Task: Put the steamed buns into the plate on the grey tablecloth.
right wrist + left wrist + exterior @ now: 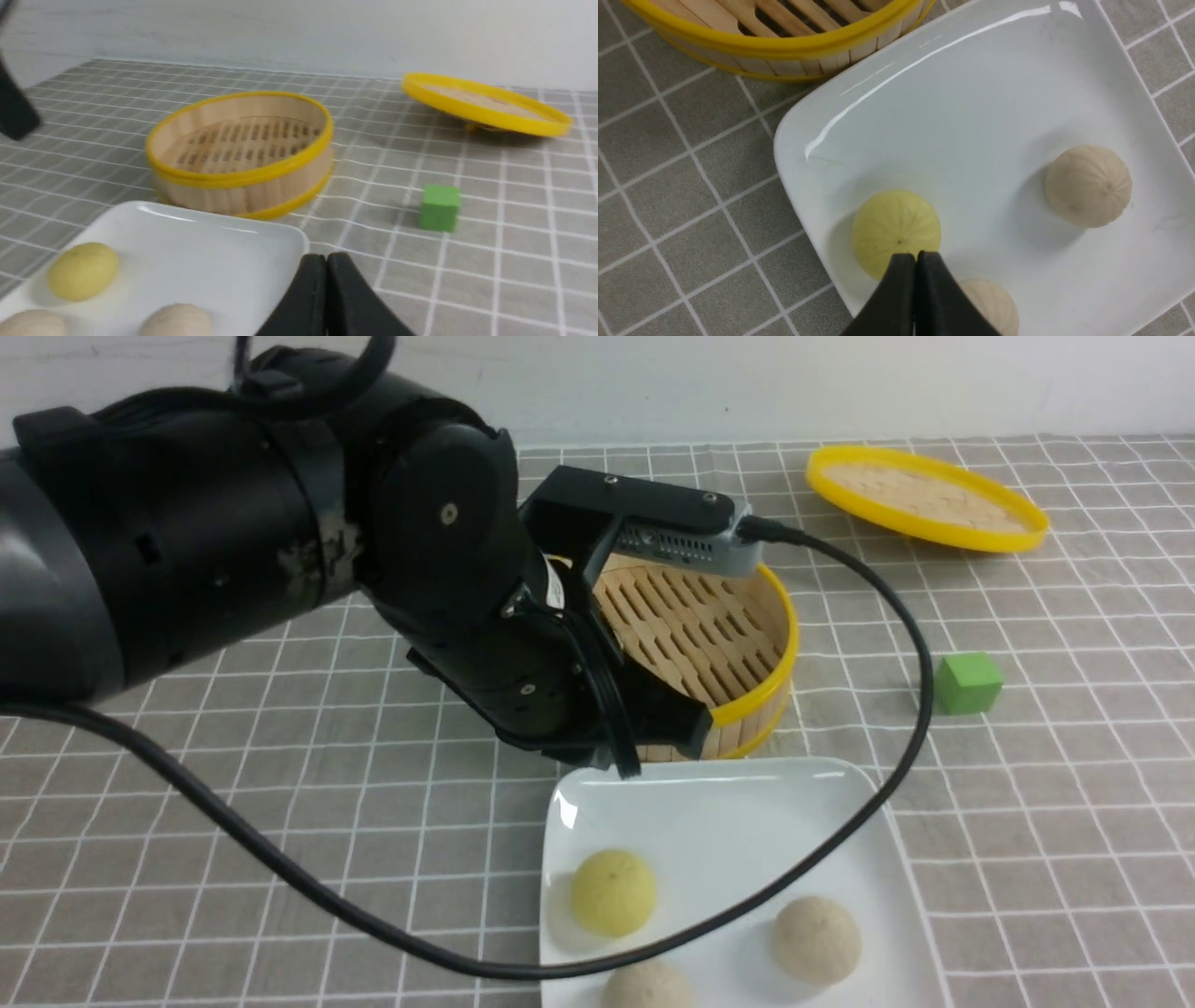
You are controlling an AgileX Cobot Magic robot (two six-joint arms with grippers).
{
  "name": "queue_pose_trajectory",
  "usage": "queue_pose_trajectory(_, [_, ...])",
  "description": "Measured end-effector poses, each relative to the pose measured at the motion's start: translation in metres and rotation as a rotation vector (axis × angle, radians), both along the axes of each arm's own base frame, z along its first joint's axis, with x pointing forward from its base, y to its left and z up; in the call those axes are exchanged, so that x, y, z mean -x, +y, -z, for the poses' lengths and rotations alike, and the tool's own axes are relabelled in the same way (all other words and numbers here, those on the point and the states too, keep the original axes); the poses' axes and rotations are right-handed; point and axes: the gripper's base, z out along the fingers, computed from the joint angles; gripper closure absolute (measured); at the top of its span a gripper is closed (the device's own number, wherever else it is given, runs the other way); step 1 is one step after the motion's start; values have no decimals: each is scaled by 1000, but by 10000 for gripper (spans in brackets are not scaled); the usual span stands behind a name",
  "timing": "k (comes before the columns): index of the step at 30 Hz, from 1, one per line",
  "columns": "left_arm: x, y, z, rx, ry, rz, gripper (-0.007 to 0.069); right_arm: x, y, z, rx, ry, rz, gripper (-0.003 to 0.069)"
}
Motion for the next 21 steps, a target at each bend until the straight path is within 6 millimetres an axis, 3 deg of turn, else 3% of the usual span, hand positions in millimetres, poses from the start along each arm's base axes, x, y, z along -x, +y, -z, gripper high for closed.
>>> queue_pose_trajectory(7, [0,1,-5,-5,-24,3,594,-1,-13,50,19,85,234,638])
queue_pose_trajectory(14, [5,14,-52,33,-172,6,594,0,-14,55,25,136,261,629])
queue_pose_trajectory(16, [12,22,-73,61,-230,3,592,0,-14,55,10,140,259,626])
queue_pose_trajectory(21, [29,39,-98,102,-290,-3,591,1,-11,56,-15,149,220,620])
